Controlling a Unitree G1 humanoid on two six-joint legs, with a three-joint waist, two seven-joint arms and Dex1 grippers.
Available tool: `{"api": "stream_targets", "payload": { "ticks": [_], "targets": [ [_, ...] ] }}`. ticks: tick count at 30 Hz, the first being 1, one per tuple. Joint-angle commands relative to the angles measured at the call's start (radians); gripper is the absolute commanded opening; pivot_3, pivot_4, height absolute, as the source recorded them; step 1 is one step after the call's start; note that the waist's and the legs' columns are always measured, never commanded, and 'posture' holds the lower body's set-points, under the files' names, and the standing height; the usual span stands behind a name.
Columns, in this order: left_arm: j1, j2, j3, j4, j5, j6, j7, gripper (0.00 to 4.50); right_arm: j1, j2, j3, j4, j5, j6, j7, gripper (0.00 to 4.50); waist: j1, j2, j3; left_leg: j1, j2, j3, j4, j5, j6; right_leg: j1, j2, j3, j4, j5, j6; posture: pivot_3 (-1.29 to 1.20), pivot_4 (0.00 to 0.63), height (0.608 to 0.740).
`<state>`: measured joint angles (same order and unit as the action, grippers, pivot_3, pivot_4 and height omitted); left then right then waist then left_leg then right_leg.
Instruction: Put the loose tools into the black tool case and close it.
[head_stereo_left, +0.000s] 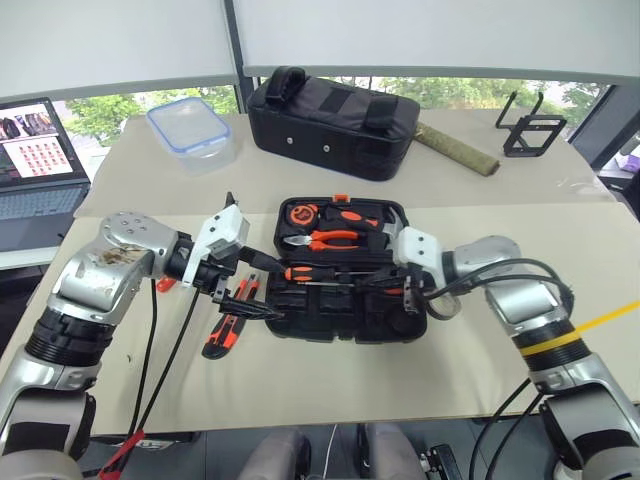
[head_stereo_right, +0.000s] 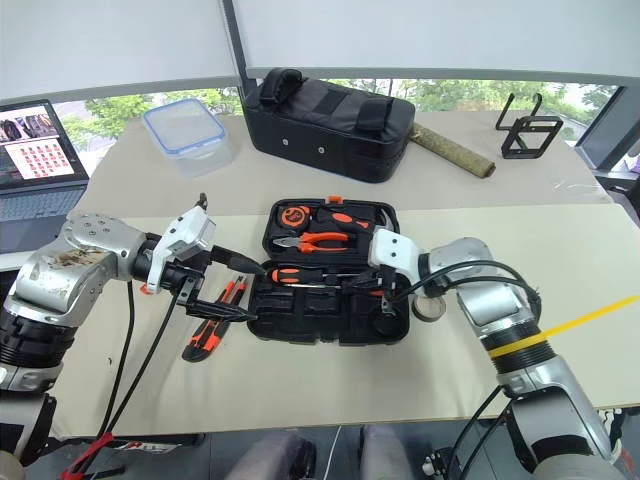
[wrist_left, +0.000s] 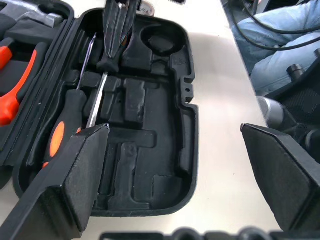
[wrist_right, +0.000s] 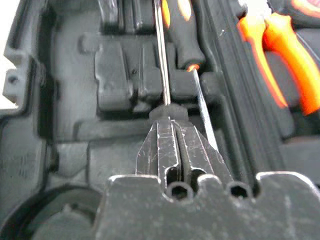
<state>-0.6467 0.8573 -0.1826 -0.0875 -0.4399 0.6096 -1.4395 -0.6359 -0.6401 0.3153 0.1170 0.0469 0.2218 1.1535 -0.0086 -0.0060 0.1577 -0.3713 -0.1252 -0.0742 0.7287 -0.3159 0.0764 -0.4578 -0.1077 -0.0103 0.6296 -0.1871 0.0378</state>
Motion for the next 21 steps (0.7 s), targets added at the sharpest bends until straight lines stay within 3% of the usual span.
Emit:
{"api": "stream_targets", "payload": {
  "ticks": [1,9,12,16,21],
  "targets": [
    [0.019,0.002,0.013,-0.010,0.022,-0.026,0.032,4.50,0.061,-0.010,0.057,-0.007,-0.076,-0.018,-0.016,0.02,-0.004,0.000,-0.001,0.001,0.000,0.000,0.000,0.000,0.000,0.001,0.000,0.000,0.000,0.000,0.000,0.00,0.150,0.714],
    [0.140,0.061,0.124,0.034,0.063,-0.024,0.155,4.50,0.071,0.000,-0.145,-0.180,0.114,0.111,-0.057,0.02,-0.003,0.000,-0.001,0.001,0.000,0.000,-0.001,0.000,0.000,-0.001,0.001,0.001,0.001,0.000,0.000,0.00,0.150,0.714],
    [0.204,0.103,0.242,0.141,0.107,-0.023,0.291,4.50,0.056,-0.026,-0.297,-0.295,0.301,0.346,-0.074,0.80,-0.004,0.001,0.000,-0.001,0.000,0.000,-0.001,0.000,0.000,-0.002,0.001,0.001,0.000,0.000,0.000,0.00,0.150,0.714],
    [0.262,0.146,0.343,0.259,0.154,-0.030,0.412,4.50,0.139,-0.093,-0.411,-0.466,0.441,0.486,-0.082,2.27,0.002,0.001,0.000,-0.001,0.000,-0.001,-0.003,0.000,0.000,-0.003,0.002,0.000,0.000,0.000,0.000,0.00,0.150,0.714],
    [0.234,0.140,0.313,0.346,0.185,-0.036,0.433,4.50,0.228,-0.120,-0.455,-0.612,0.546,0.580,-0.127,3.92,0.020,0.001,0.000,-0.001,-0.001,-0.001,-0.006,0.000,0.000,-0.002,0.000,-0.001,-0.002,0.000,0.000,0.00,0.150,0.714]
  ]
}}
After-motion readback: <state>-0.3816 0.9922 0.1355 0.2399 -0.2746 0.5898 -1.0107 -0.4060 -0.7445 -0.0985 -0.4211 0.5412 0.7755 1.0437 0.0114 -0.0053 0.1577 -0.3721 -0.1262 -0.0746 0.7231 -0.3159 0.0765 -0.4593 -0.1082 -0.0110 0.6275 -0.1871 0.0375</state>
